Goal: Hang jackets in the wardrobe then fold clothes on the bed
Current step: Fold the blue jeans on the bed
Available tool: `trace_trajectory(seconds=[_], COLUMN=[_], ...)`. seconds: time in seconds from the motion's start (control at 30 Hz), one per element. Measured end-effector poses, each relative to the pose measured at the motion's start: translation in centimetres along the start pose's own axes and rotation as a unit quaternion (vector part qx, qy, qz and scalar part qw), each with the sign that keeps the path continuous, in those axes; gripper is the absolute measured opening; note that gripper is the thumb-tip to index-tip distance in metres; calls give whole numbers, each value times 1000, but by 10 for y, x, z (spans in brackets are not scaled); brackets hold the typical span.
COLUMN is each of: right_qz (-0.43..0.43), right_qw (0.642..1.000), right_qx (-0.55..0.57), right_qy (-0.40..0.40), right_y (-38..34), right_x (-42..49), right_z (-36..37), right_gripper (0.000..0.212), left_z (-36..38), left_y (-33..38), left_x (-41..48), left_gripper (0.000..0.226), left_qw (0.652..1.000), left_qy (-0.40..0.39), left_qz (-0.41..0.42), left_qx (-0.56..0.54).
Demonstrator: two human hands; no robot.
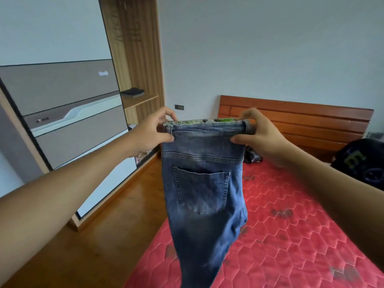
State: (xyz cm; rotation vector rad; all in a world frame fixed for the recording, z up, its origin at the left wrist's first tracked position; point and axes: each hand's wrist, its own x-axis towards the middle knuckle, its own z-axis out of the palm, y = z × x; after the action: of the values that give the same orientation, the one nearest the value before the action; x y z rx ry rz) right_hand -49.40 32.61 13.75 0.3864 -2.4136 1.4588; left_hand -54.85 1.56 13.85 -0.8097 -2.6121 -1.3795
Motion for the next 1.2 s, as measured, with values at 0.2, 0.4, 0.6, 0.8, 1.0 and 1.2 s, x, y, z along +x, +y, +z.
trace_trajectory(seconds=[0.2,0.4,0.6,0.8,1.0,1.2], right_qz=[-2,3,100,107,209,187], right_qw=[1000,996,978,990,954,949], right_qx=[18,90,74,19,-121,-121], right_qy=[2,-19,-169,-91,-175,-224], right_y=[-7,-7,51,90,149,149], right_x=[-6,-11,-36,-47,-79,-71], right_z=[19,30,24,29,39,53], right_gripper=[54,56,56,21,23,15], left_z=[-14,30,38,34,-7,-18], left_y=[26,57,58,74,102,97], left_x=[19,33,39,42,43,41], left_gripper=[53,40,26,22,17,17], left_qw=[947,921,943,936,934,927], left_qy=[-157,-223,-197,-190,-141,-152], left_qz=[-59,31,57,70,92,67], left_qx=[275,317,263,289,316,335])
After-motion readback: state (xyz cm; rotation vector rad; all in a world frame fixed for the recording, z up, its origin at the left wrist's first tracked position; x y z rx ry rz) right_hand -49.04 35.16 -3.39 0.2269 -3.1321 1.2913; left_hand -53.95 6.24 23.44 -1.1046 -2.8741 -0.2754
